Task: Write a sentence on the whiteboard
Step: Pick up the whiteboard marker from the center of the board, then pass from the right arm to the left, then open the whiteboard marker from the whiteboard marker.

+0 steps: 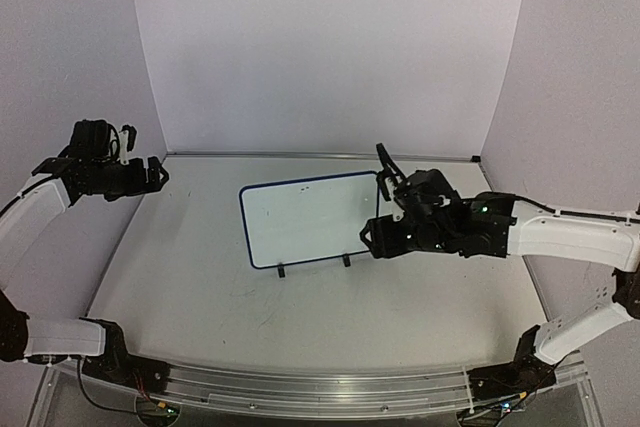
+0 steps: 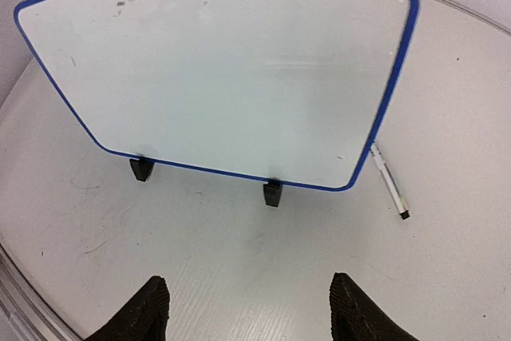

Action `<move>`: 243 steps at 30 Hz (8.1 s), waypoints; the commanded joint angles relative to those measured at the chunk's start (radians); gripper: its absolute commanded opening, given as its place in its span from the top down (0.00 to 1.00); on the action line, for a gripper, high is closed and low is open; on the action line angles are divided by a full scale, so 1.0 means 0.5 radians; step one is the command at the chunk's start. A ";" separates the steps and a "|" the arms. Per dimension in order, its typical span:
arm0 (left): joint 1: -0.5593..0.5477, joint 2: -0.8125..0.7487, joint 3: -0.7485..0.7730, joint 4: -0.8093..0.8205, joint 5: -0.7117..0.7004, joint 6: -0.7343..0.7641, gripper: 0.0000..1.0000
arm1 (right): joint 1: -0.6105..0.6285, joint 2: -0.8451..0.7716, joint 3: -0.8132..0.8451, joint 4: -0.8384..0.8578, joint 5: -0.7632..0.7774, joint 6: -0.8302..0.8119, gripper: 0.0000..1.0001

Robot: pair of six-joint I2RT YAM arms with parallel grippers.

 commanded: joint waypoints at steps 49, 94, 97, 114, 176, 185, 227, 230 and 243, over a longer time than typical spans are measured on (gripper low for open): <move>0.012 -0.097 -0.004 0.061 0.007 -0.024 0.00 | -0.932 1.452 0.810 -0.428 -0.560 -0.965 0.72; -0.605 -0.083 0.342 0.231 1.085 -0.548 0.06 | 0.292 0.631 1.504 -0.834 -0.510 -1.079 1.00; -0.670 -0.082 0.271 0.373 1.265 -0.646 0.04 | 0.327 0.707 1.543 -0.846 -0.556 -1.089 1.00; -0.987 0.217 0.186 0.348 1.418 -0.630 0.38 | 0.354 0.776 1.556 -0.833 -0.510 -1.113 1.00; -1.053 -0.157 -0.496 2.098 1.223 -1.387 1.00 | -0.042 0.108 0.223 1.257 -1.311 0.014 0.03; -1.055 -0.174 -0.569 2.389 1.314 -1.495 1.00 | -0.049 0.210 0.192 1.777 -1.697 0.345 0.07; -1.075 0.037 -0.578 2.290 1.363 -1.448 1.00 | -0.049 0.454 0.362 1.927 -1.868 0.488 0.32; -1.079 0.048 -0.583 2.319 1.358 -1.456 1.00 | -0.050 0.458 0.367 1.927 -1.869 0.489 0.34; -1.113 0.063 -0.586 2.325 1.363 -1.468 1.00 | -0.051 0.465 0.357 1.934 -1.818 0.503 0.55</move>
